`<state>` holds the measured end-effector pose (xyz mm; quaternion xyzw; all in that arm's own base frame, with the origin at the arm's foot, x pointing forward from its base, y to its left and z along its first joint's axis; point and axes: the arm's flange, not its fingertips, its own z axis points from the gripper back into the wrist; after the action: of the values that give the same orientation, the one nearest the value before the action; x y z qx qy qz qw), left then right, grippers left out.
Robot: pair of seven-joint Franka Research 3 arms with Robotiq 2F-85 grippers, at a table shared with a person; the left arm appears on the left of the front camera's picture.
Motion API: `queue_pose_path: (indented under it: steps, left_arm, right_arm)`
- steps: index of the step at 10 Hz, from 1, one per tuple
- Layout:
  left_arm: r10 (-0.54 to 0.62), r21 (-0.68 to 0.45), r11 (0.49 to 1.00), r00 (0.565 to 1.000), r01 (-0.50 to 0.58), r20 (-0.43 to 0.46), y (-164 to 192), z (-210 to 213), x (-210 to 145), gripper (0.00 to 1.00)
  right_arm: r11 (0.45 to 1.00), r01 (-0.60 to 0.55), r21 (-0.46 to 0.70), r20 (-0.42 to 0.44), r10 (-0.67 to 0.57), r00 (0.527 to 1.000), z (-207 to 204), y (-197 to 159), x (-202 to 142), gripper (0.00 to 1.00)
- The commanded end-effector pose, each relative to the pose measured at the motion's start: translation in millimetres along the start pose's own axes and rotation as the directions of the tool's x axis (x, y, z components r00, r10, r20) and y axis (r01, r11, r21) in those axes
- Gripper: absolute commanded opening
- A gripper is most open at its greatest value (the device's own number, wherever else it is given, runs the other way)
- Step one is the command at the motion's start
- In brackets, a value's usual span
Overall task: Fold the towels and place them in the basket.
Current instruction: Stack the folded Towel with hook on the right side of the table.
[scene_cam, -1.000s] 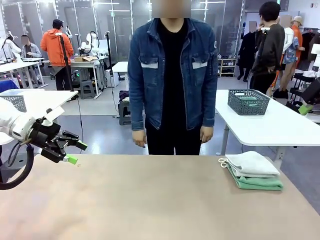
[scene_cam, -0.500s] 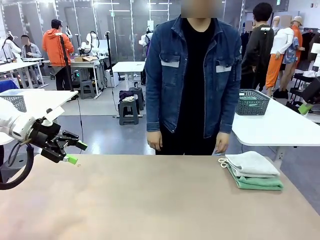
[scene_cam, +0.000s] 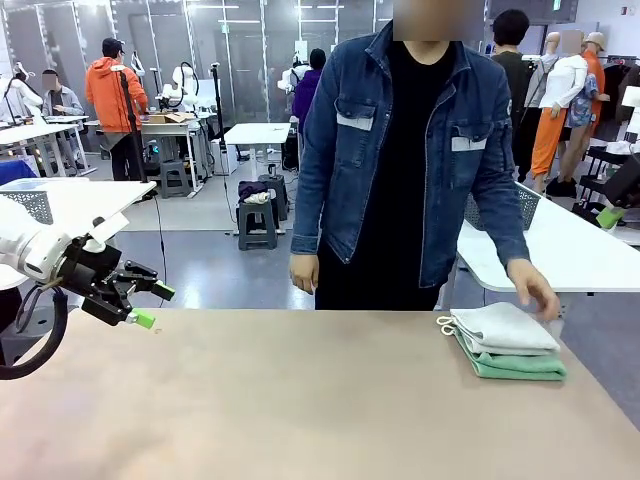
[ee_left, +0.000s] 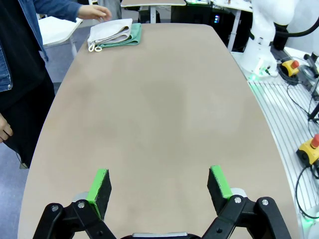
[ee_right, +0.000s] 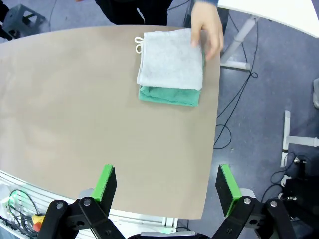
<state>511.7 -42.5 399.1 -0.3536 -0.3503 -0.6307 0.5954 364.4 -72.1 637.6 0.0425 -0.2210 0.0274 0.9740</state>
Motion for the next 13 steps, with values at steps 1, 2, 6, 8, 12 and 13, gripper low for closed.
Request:
queue_pose_path:
  steps: [1, 2, 6, 8, 12, 13]
  left_arm:
    - [-0.005, 0.001, 1.000, 1.000, 0.006, -0.009, -1.1, 1.1, 1.0, 0.98]
    - [-0.005, 0.001, 1.000, 1.000, 0.006, -0.009, -1.1, 1.1, 1.0, 0.98]
    - [-0.005, 0.001, 1.000, 1.000, 0.006, -0.009, -1.1, 1.1, 1.0, 0.98]
    - [-0.005, 0.001, 1.000, 1.000, 0.006, -0.009, -1.1, 1.1, 1.0, 0.98]
    - [-0.005, 0.001, 1.000, 1.000, 0.006, -0.009, -1.1, 1.1, 1.0, 0.98]
    - [-0.005, 0.001, 1.000, 1.000, 0.006, -0.009, -1.1, 1.1, 1.0, 0.98]
  right_arm:
    - [1.000, 0.021, -0.015, -0.003, -0.021, 1.000, 0.1, 1.1, 2.8, 1.00]
    - [1.000, 0.021, -0.015, -0.003, -0.021, 1.000, 0.1, 1.1, 2.8, 1.00]
    - [1.000, 0.021, -0.015, -0.003, -0.021, 1.000, 0.1, 1.1, 2.8, 1.00]
    - [1.000, 0.021, -0.015, -0.003, -0.021, 1.000, 0.1, 1.1, 2.8, 1.00]
    - [1.000, 0.021, -0.015, -0.003, -0.021, 1.000, 0.1, 1.1, 2.8, 1.00]
    - [1.000, 0.021, -0.015, -0.003, -0.021, 1.000, 0.1, 1.1, 2.8, 1.00]
